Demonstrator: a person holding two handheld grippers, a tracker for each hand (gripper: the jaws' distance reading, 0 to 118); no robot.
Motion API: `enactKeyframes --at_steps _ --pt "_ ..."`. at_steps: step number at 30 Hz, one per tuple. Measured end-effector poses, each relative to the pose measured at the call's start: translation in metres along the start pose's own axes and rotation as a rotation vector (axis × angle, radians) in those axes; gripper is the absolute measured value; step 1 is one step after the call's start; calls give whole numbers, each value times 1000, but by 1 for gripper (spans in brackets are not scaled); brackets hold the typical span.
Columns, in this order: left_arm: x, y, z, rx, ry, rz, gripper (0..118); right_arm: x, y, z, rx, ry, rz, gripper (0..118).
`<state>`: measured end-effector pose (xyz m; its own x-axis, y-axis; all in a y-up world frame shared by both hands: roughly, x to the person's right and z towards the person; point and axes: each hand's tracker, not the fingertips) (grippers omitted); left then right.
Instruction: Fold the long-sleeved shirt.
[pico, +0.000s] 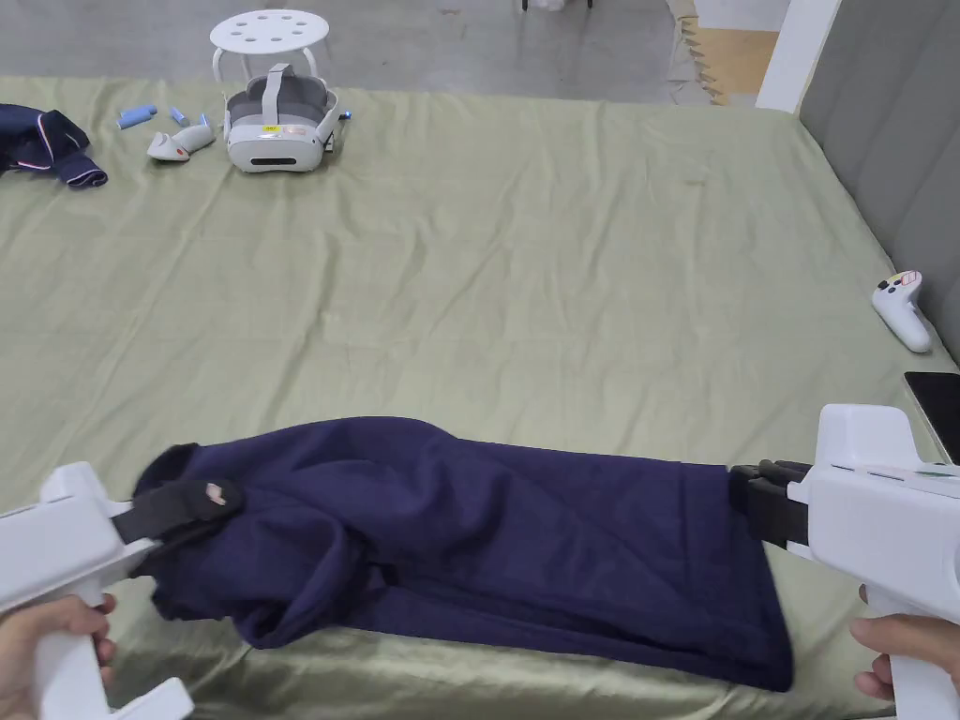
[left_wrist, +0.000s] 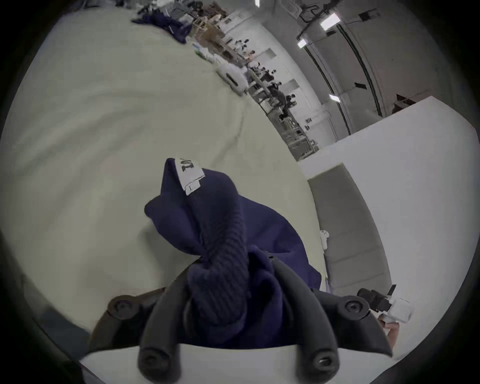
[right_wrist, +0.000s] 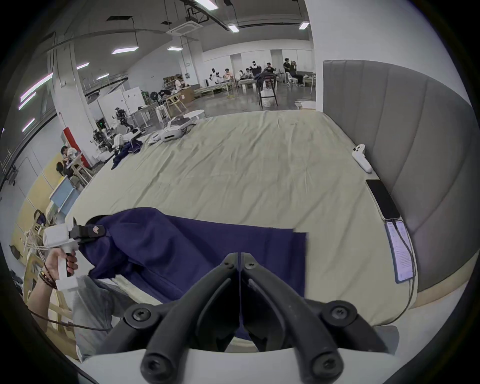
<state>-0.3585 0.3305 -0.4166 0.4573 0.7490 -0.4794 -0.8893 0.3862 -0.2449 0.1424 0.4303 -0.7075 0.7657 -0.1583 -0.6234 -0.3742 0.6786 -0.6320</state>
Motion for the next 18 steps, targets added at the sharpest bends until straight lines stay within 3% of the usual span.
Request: enactKeyframes --at_steps 5,9,13,18 --pt "-15 31 43 71 122 -52 27 1 -2 -1 0 3 -6 0" --pt "19 32 54 70 129 -141 27 1 -3 -6 1 11 -18 0" --pt "101 4 50 85 121 -374 27 1 -4 -5 7 14 -30 0" --pt "193 -59 0 57 285 -700 27 7 -8 -1 10 8 -39 0"
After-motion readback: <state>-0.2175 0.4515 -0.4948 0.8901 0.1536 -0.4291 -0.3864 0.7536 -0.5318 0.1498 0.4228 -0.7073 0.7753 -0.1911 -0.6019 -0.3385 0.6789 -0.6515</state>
